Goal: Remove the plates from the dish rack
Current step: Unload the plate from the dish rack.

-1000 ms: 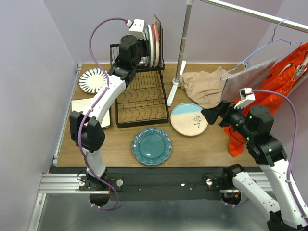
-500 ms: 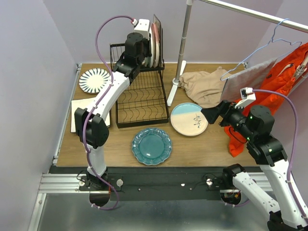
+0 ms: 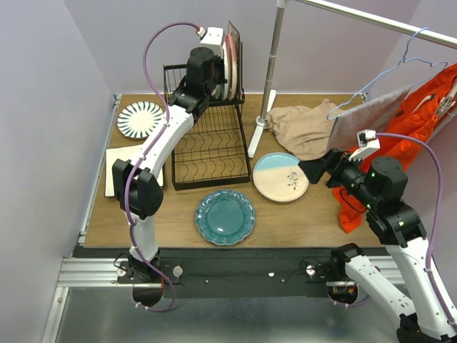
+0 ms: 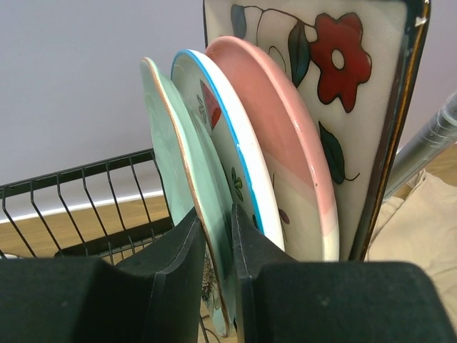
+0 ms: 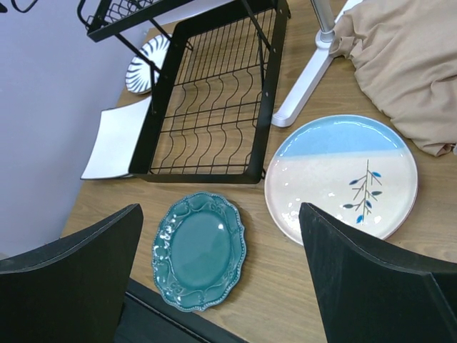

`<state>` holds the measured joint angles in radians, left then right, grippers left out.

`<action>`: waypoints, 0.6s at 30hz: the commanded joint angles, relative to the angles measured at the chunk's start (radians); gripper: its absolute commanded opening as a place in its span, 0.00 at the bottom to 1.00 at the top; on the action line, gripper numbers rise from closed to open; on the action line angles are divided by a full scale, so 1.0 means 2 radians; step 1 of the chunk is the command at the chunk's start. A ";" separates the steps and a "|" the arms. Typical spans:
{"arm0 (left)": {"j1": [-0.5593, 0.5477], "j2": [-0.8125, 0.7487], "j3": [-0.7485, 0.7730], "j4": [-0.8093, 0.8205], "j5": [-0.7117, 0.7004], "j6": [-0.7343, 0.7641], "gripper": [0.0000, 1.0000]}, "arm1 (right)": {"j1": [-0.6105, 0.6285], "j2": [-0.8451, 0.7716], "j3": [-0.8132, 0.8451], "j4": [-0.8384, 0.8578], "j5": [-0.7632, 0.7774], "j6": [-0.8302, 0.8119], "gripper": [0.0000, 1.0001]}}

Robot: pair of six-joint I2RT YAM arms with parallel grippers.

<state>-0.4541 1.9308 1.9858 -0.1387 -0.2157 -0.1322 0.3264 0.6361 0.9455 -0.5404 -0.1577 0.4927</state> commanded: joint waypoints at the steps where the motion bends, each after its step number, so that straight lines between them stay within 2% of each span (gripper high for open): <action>1: -0.005 0.031 -0.005 -0.029 0.019 0.001 0.18 | 0.000 -0.003 0.000 0.012 0.002 0.005 0.98; 4: -0.005 0.030 -0.006 -0.040 0.013 -0.008 0.19 | -0.001 -0.003 0.001 0.012 0.001 0.006 0.99; 7: -0.005 0.019 -0.020 -0.036 0.014 -0.014 0.35 | 0.000 -0.002 0.004 0.012 0.001 0.006 0.99; 8: -0.005 0.016 -0.023 -0.035 0.013 -0.017 0.36 | 0.000 -0.001 0.006 0.012 -0.001 0.006 0.99; 18: -0.002 -0.012 -0.055 -0.023 0.027 -0.024 0.35 | -0.001 -0.007 0.010 0.012 -0.007 0.010 0.99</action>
<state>-0.4454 1.9221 1.9244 -0.1585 -0.2150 -0.1692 0.3264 0.6361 0.9459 -0.5400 -0.1589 0.5014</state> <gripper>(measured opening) 0.352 0.986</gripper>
